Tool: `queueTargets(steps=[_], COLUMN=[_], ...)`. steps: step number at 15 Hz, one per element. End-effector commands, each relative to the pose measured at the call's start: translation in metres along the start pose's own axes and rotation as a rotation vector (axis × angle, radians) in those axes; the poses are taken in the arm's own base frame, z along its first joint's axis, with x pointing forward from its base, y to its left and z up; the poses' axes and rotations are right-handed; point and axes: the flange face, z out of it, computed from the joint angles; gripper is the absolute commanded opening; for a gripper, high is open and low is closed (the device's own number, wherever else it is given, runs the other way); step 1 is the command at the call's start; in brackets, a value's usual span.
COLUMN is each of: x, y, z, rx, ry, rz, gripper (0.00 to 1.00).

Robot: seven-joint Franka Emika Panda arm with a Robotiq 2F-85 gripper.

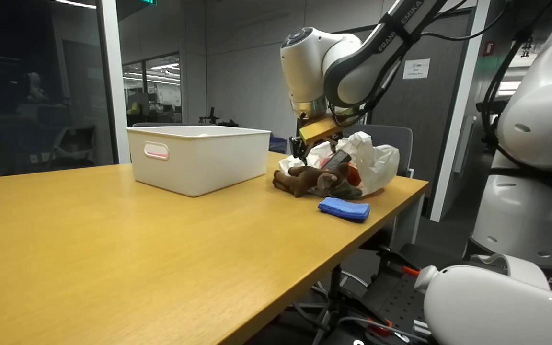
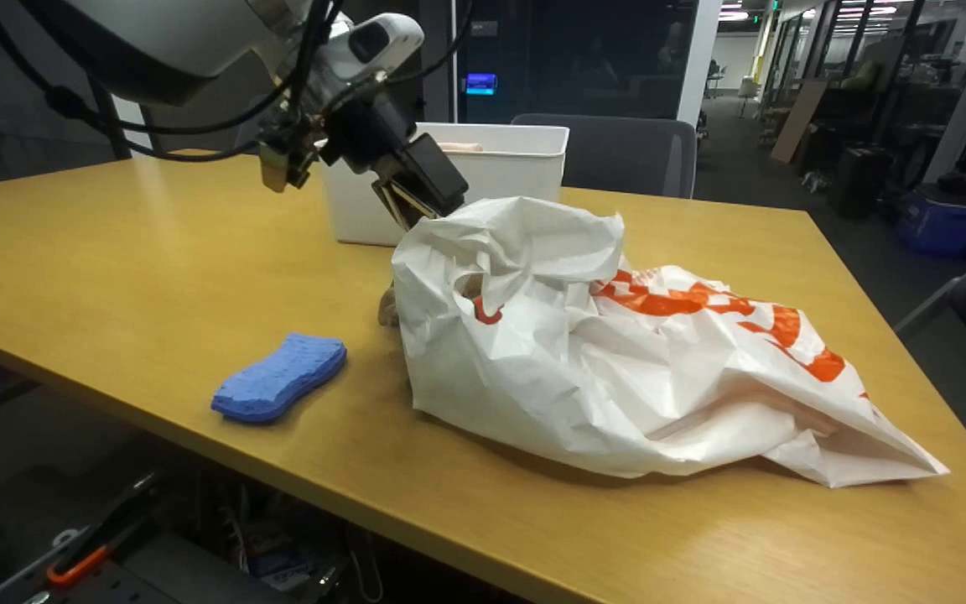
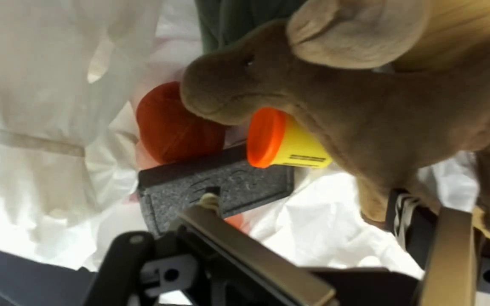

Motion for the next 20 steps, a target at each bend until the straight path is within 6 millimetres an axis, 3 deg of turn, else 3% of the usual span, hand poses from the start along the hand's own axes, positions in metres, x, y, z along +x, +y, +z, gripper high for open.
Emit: queueTargets(steps=[1, 5, 10, 11, 15, 20], x=[-0.016, -0.046, -0.087, -0.079, -0.085, -0.090], y=[-0.002, -0.009, -0.004, -0.010, -0.011, -0.012], z=[-0.033, -0.040, -0.031, -0.038, -0.039, -0.014], rx=[0.179, 0.271, 0.324, 0.347, 0.383, 0.350], ry=[-0.058, -0.186, -0.362, -0.396, -0.432, -0.476], rz=[-0.022, -0.118, -0.191, -0.208, -0.269, -0.298], gripper=[1.00, 1.00, 1.00, 1.00, 1.00, 1.00])
